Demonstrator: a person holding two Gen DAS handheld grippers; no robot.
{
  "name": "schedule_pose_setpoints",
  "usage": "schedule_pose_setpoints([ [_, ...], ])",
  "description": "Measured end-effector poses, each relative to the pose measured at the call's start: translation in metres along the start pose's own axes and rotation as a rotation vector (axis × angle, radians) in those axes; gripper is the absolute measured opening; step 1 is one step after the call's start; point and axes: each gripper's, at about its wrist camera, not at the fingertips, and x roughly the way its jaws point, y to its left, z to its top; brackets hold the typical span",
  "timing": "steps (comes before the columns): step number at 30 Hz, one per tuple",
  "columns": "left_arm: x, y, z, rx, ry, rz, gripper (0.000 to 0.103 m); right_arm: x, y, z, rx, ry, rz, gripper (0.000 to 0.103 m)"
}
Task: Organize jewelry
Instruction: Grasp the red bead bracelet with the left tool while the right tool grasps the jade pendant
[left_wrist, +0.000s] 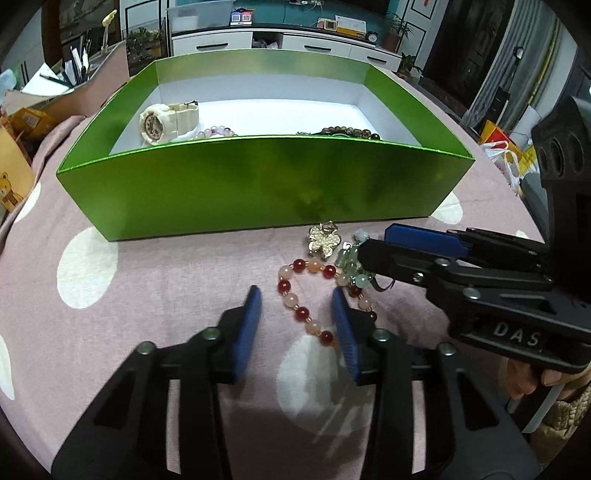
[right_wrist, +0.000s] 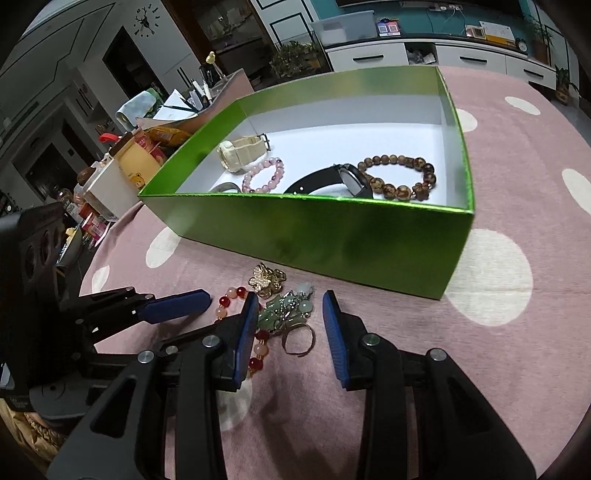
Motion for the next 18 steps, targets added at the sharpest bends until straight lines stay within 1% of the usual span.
schedule_pose_setpoints([
  [1,0.000,-0.001,0.000,0.005,0.001,-0.006,0.026,0.001,0.000,0.000,0.001,0.001,-0.001,0.036],
  [2,0.000,-0.001,0.000,0.007,0.003,-0.011,0.022,0.002,0.000,0.000,0.003,0.002,-0.002,0.036],
  [3,0.000,-0.001,-0.001,0.007,0.006,-0.014,0.013,0.003,0.000,0.000,0.004,0.005,-0.003,0.036],
  [7,-0.001,0.001,-0.002,-0.002,0.005,-0.024,0.012,0.006,0.003,0.001,-0.006,0.006,-0.009,0.036],
  [9,-0.002,0.002,-0.003,-0.004,0.004,-0.026,0.012,0.008,0.006,0.000,-0.023,0.009,-0.015,0.029],
  [10,-0.003,0.002,-0.003,-0.004,0.003,-0.027,0.012,0.008,0.007,0.000,-0.032,0.007,-0.018,0.028],
  [11,-0.004,0.003,-0.003,-0.006,0.000,-0.027,0.012,0.008,0.008,0.000,-0.039,0.003,-0.022,0.025],
  [12,-0.004,0.003,-0.003,-0.007,-0.001,-0.028,0.011,0.007,0.009,0.000,-0.045,-0.001,-0.024,0.017],
  [13,-0.005,0.003,-0.003,-0.008,-0.003,-0.029,0.011,0.006,0.009,0.000,-0.047,-0.005,-0.024,0.013],
  [14,-0.005,0.003,-0.003,-0.007,-0.005,-0.029,0.011,0.005,0.008,0.000,-0.047,-0.008,-0.025,0.011],
  [15,-0.006,0.003,-0.004,-0.007,-0.006,-0.030,0.007,0.004,0.008,0.000,-0.051,-0.011,-0.027,0.009],
  [16,-0.006,0.004,-0.004,-0.007,-0.007,-0.033,0.007,0.003,0.009,0.000,-0.056,-0.015,-0.029,0.008],
  [17,-0.007,0.004,-0.004,-0.007,-0.010,-0.034,0.007,0.002,0.010,0.000,-0.060,-0.020,-0.028,0.005],
  [18,-0.008,0.004,-0.004,-0.007,-0.014,-0.037,0.007,0.000,0.011,0.000,-0.066,-0.027,-0.026,0.005],
])
